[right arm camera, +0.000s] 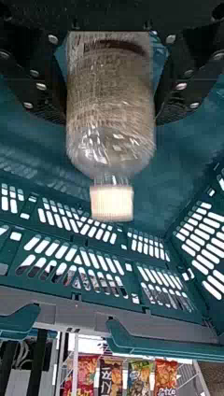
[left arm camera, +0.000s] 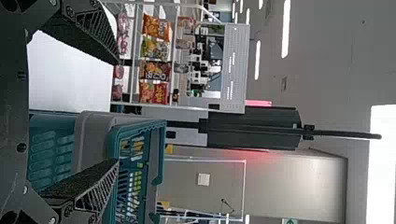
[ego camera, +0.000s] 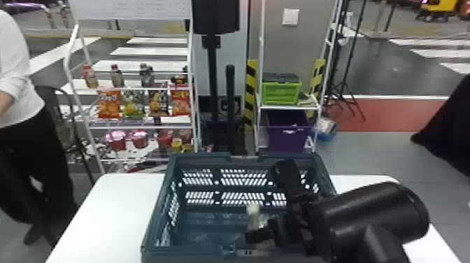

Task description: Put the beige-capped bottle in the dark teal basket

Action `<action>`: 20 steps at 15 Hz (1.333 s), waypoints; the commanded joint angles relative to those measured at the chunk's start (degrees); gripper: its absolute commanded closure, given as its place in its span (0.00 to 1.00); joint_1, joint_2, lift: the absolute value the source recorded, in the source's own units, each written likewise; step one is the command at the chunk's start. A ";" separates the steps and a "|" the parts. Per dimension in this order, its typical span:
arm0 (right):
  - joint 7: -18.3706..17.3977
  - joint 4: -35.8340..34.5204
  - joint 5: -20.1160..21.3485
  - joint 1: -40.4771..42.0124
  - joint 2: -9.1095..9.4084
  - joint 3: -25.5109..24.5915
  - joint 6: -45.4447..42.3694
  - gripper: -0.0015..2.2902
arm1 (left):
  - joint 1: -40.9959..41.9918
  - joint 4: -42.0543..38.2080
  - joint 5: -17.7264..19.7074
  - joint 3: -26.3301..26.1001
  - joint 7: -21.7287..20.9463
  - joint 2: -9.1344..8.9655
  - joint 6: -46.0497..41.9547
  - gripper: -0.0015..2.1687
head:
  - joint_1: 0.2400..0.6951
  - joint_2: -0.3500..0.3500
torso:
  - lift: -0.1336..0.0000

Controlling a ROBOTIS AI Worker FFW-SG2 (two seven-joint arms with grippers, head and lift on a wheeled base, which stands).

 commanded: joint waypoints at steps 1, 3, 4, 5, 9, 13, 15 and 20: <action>0.00 -0.08 -0.16 0.05 0.05 -0.03 -0.06 0.01 | 0.00 0.14 0.00 0.02 0.00 0.00 -0.47 0.07 | 0.57 0.50 | 1.00; 0.00 -0.08 -0.16 0.05 0.05 -0.21 -0.24 0.01 | 0.00 0.23 0.09 0.02 -0.09 0.00 -0.29 0.07 | 0.57 0.50 | 1.00; 0.00 -0.08 -0.16 0.05 0.05 -0.21 -0.41 0.01 | 0.00 0.23 0.09 0.10 -0.09 -0.09 -0.47 0.07 | 0.57 0.50 | 1.00; 0.00 -0.17 -0.16 0.05 0.05 -0.30 -0.41 0.01 | 0.00 0.23 0.09 0.10 -0.09 0.00 -0.47 0.07 | 0.57 0.50 | 1.00; 0.00 -0.35 -0.25 0.14 0.05 -0.65 -0.94 0.01 | -0.17 0.49 0.26 0.10 -0.09 -0.09 -0.47 0.07 | 0.57 0.50 | 1.00; -0.26 -2.37 -0.43 1.19 0.05 -2.05 -3.58 0.01 | -0.79 0.76 0.53 0.10 -0.26 -0.18 -0.29 0.07 | 0.57 0.50 | 1.00; -0.62 -4.30 -1.22 2.69 -0.09 -2.85 -8.85 0.01 | -0.88 0.84 0.70 0.02 -0.26 -0.09 -0.29 0.07 | 0.57 0.50 | 1.00; -0.53 -12.48 -2.54 8.05 -1.76 -4.08 -17.46 0.01 | -0.88 0.67 0.79 0.10 -0.26 -0.09 -0.12 0.07 | 0.57 0.50 | 1.00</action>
